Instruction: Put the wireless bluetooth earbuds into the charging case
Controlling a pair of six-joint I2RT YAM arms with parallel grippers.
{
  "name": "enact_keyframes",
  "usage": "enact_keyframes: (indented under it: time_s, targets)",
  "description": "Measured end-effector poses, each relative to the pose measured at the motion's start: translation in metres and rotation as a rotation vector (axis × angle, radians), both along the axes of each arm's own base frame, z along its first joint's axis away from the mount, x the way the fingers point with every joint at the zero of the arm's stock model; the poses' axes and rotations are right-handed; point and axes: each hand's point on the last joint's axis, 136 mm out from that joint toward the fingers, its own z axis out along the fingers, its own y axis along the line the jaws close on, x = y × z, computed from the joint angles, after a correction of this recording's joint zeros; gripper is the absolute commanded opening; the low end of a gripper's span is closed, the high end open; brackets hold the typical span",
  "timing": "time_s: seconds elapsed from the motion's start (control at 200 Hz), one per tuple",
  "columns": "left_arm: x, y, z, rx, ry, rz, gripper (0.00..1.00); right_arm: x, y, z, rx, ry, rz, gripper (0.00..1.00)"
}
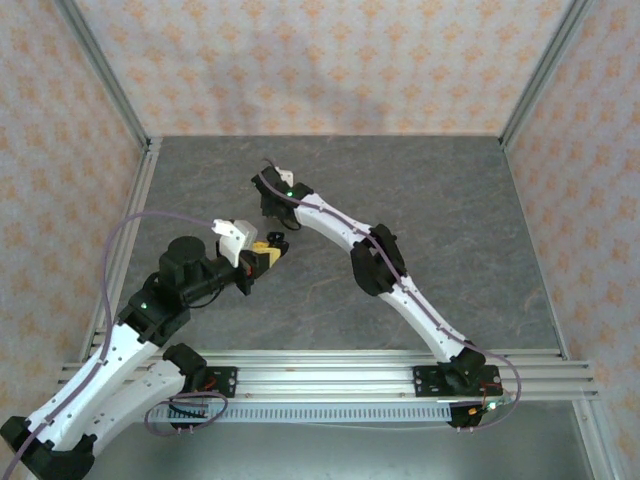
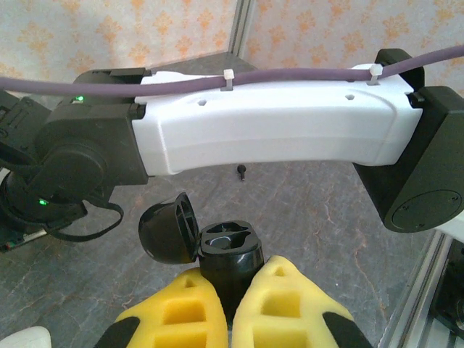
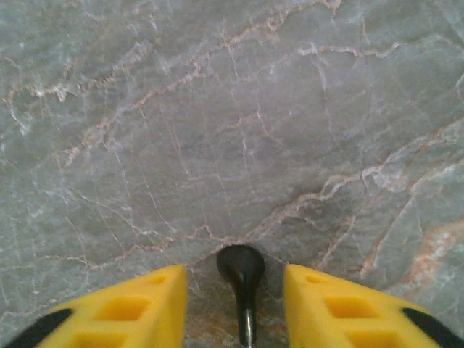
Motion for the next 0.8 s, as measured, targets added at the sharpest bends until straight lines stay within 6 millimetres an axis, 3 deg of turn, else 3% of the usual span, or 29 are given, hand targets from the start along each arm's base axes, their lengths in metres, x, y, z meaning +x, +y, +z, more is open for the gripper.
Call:
enact_keyframes:
  time_s: [0.25,0.455,0.63,0.801]
  targets:
    - [-0.002,0.001,0.003,-0.007,-0.011,0.001,0.00,-0.002,-0.009,-0.004,-0.043,0.008,-0.003,0.11]
    - [-0.003,0.002,0.005,-0.012,-0.018,-0.001,0.00,-0.015,-0.029,-0.002,-0.078,0.054,-0.003,0.05]
    - [-0.005,0.000,0.005,-0.016,-0.014,-0.012,0.00,-0.034,-0.075,-0.002,-0.130,0.132,-0.034,0.03]
    - [-0.002,-0.007,0.005,-0.044,0.016,-0.030,0.00,-0.077,-0.147,-0.005,-0.137,0.229,-0.095,0.03]
